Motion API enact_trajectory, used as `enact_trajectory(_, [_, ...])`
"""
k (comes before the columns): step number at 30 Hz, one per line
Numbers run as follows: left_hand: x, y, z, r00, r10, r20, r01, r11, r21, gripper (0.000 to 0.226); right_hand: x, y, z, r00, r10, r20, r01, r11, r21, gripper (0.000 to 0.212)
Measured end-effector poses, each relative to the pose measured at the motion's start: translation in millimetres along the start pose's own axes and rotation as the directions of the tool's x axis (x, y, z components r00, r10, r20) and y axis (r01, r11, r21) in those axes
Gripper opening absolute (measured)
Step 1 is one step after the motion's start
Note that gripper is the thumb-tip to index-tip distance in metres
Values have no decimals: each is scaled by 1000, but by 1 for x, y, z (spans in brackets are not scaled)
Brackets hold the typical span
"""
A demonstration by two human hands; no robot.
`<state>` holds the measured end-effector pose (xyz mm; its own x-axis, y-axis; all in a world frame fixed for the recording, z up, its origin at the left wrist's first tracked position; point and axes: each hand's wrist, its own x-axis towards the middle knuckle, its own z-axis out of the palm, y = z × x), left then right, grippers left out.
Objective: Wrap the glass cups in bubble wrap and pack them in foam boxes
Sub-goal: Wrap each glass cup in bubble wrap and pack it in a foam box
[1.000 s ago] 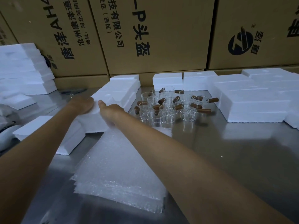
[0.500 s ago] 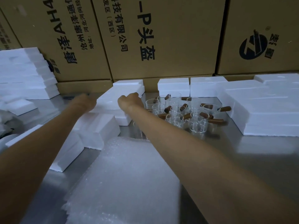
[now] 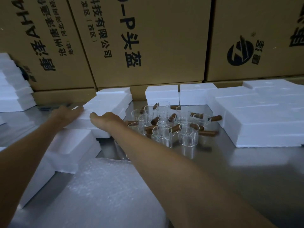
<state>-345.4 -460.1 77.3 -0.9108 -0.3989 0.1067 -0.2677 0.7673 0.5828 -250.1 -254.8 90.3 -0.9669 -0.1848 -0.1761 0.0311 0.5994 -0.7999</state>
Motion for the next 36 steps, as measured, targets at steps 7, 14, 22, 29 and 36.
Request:
enact_trajectory(7, [-49, 60, -26, 983, 115, -141, -102, 990, 94, 76, -34, -12, -39, 983, -80, -166, 53, 986, -161, 58])
enact_trajectory(14, [-135, 133, -16, 992, 107, -65, -117, 979, -166, 72, -96, 14, -99, 903, -67, -424, 33, 996, -86, 71])
enact_trajectory(22, [-276, 191, 24, 945, 288, 153, -241, 933, -268, 77, -214, 109, -176, 894, 92, -439, -129, 990, -55, 78])
enact_trajectory(29, [-381, 185, 62, 785, 347, 513, -309, 937, -162, 80, -323, 195, -198, 905, 262, -334, -340, 918, -203, 77])
enact_trajectory(36, [-416, 179, 64, 722, 350, 597, -445, 896, 13, 82, -360, 219, -210, 910, 282, -304, -374, 876, -305, 86])
